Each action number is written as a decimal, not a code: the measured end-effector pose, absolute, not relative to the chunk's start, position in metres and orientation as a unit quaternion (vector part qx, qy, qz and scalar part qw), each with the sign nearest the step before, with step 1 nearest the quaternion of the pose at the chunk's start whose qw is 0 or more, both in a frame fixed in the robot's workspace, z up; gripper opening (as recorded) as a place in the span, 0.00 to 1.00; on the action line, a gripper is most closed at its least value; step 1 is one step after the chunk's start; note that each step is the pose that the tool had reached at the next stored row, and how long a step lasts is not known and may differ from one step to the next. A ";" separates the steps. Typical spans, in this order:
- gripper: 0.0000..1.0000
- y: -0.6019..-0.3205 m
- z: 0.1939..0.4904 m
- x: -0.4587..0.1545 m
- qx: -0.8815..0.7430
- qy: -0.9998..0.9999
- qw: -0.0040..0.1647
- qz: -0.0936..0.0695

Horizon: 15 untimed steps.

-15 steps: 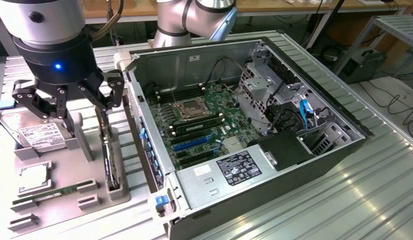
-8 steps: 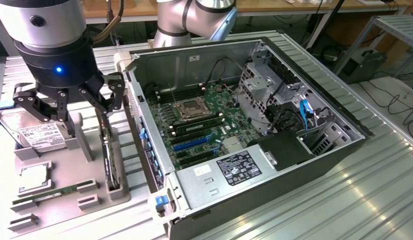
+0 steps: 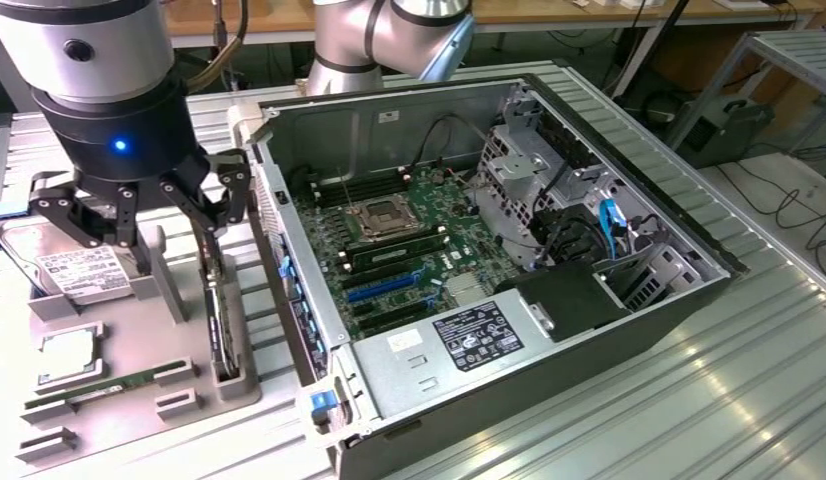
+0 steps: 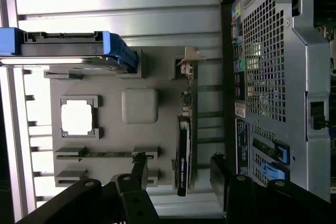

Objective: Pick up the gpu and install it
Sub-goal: 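Pick up the gpu and move the gpu toward the slot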

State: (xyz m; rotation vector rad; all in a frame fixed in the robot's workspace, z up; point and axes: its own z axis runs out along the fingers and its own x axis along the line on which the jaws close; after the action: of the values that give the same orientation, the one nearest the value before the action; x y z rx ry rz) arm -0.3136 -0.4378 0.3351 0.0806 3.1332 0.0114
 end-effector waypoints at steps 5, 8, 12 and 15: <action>0.60 -0.438 0.333 -0.314 0.026 1.000 0.004 0.004; 0.60 -0.438 0.332 -0.314 0.026 1.000 0.004 0.004; 0.60 -0.439 0.327 -0.313 0.026 1.000 0.001 0.004; 0.60 -0.439 0.323 -0.313 0.026 1.000 0.001 0.001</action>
State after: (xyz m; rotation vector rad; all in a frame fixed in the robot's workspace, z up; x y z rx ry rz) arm -0.3130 -0.4390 0.3231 0.0806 3.1378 0.0033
